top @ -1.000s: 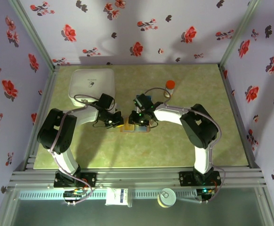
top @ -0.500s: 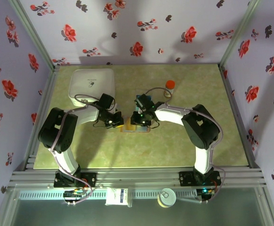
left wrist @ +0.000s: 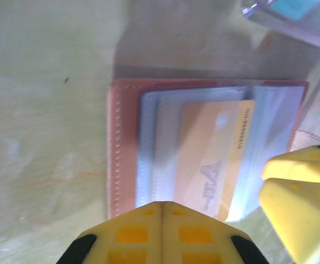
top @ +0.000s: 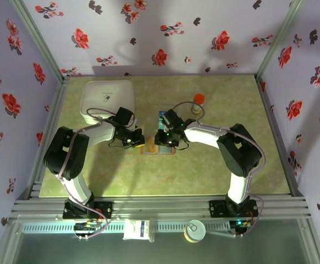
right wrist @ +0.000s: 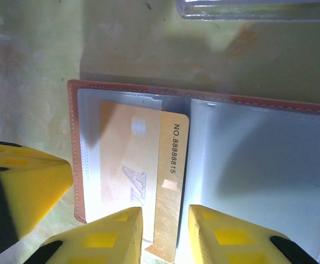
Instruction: Take the credit cards out of the card holder
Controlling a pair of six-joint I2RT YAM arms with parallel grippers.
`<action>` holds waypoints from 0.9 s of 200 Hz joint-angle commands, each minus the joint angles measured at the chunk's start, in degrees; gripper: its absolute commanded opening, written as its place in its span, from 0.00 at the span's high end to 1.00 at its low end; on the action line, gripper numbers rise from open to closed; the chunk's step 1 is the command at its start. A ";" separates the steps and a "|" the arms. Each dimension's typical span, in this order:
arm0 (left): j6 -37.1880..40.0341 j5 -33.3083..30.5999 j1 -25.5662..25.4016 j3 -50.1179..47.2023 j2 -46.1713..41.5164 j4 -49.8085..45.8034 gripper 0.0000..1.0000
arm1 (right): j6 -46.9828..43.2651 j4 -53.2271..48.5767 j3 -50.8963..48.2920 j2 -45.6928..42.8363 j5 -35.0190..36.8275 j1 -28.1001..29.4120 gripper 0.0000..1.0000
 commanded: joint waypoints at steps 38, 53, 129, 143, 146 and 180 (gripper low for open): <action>0.72 0.07 -2.30 3.85 2.24 -1.64 0.98 | 2.15 4.67 -2.48 0.50 -3.67 -1.20 0.71; 1.24 -0.76 -2.33 3.84 3.06 -2.10 0.98 | 2.51 5.28 -2.62 0.86 -4.16 -1.33 0.71; 2.79 -3.79 -2.24 3.08 4.77 -3.68 0.99 | 3.41 8.19 -3.62 3.00 -6.22 -2.02 0.71; 2.70 -3.86 -2.22 3.04 4.72 -3.65 0.99 | 3.67 8.78 -3.79 3.25 -6.69 -2.11 0.71; 2.73 -3.81 -2.26 2.99 4.74 -3.59 0.99 | 3.68 8.94 -3.74 3.32 -6.73 -2.12 0.71; 2.18 -3.21 -2.24 2.77 4.57 -2.92 0.99 | 4.99 11.33 -3.89 4.03 -8.57 -2.12 0.71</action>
